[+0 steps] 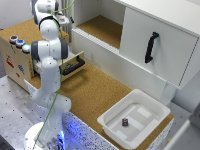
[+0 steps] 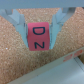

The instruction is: Move to the box, then place the pink object

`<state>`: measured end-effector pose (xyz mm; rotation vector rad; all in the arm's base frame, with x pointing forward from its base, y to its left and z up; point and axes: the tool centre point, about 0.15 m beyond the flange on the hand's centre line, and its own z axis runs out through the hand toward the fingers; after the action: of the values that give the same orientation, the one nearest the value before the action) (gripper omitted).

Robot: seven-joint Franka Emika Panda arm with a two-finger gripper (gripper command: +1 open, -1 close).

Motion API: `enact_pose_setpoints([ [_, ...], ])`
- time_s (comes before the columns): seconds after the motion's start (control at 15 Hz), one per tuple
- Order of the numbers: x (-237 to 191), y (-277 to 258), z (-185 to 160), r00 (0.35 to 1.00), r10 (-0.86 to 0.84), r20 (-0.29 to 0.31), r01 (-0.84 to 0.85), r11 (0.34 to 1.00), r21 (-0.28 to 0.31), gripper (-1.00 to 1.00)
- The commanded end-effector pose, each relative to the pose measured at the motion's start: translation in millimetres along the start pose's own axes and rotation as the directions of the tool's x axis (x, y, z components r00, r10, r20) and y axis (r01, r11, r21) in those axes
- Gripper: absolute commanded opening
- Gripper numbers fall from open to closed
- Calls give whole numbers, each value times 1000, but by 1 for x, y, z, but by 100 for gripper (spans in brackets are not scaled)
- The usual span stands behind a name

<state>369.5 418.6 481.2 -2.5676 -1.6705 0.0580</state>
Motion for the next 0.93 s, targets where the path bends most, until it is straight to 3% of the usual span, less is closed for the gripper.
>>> enact_pose_setpoints([
  [0.0, -53, 2, 0, 995, 57, -78, -57, 998, -5, -100],
  [0.27, -114, 13, 22, 996, 18, -86, -25, 997, -73, -100],
  [0.4, -139, 20, 40, 995, -5, -95, -8, 991, -136, -100],
  [0.87, -146, 59, 92, 992, -85, -91, 77, 994, -84, -100],
])
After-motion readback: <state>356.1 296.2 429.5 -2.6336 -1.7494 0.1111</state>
